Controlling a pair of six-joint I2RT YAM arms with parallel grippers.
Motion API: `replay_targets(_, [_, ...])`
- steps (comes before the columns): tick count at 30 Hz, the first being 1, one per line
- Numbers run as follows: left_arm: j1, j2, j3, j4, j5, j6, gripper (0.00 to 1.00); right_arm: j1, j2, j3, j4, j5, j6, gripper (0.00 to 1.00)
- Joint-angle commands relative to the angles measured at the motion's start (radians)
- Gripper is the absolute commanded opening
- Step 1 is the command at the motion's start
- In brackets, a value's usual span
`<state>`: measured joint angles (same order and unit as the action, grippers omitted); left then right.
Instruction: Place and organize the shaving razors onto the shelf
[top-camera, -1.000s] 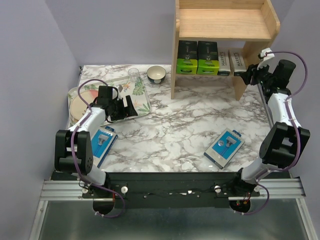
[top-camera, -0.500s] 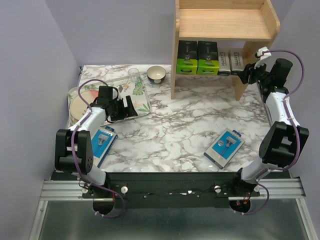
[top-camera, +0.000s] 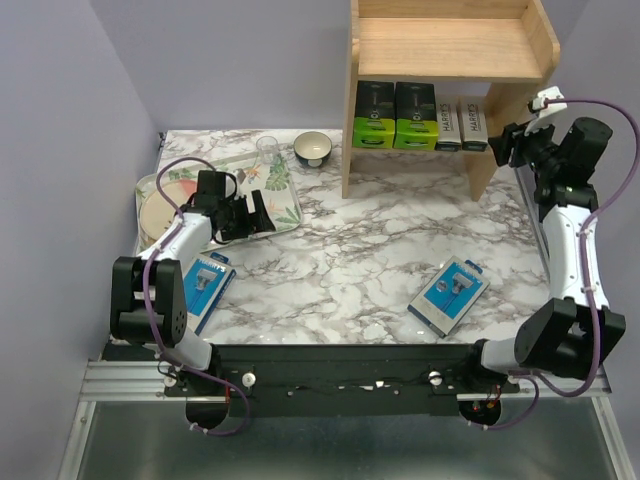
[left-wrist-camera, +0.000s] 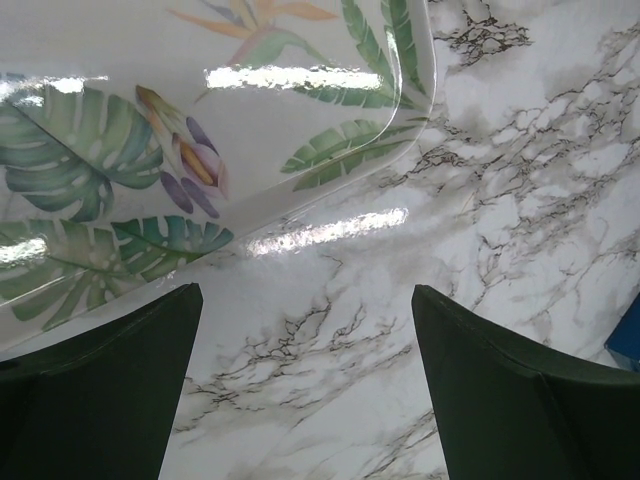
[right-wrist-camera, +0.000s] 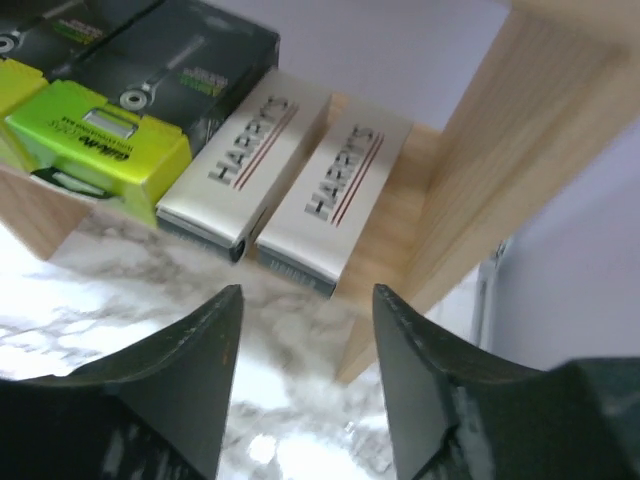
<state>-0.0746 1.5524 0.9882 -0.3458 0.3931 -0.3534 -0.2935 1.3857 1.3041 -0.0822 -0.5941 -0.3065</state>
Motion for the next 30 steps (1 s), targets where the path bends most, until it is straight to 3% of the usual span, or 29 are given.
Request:
replay_targets(1, [-0.051,-0.041,0.049,-0.03,-0.014,0.083,0.95,0.001,-0.059,-0.017,-0.305,0.163,0.119,0.67])
replay_targets(3, [-0.124,-0.057,0.05,-0.048,0.019,0.1,0.94,0.001,-0.129,-0.099,-0.443,0.221,0.21,0.73])
replay_targets(8, [-0.327,-0.052,0.029,-0.01,0.093,0.077,0.94,0.001,-0.287,-0.308,-0.556,0.281,0.332,0.82])
replay_targets(15, [-0.606,0.079,0.087,0.031,0.095,0.099,0.9,-0.019,-0.148,-0.324,-0.777,0.389,0.434,0.83])
replay_targets(19, [-0.714,0.161,0.142,0.089,0.115,0.142,0.73,-0.039,-0.103,-0.321,-0.783,0.367,0.422,0.74])
replay_targets(20, [-0.732,0.179,0.154,0.126,0.122,0.142,0.61,-0.041,-0.094,-0.319,-0.784,0.379,0.414,0.72])
replay_targets(26, [-0.879,0.288,0.201,0.379,0.233,0.154,0.26,-0.113,0.036,-0.301,-0.729,0.425,0.428,0.69])
replay_targets(30, [-0.944,0.368,0.222,0.502,0.311,0.14,0.19,-0.128,0.114,-0.27,-0.702,0.401,0.417,0.68])
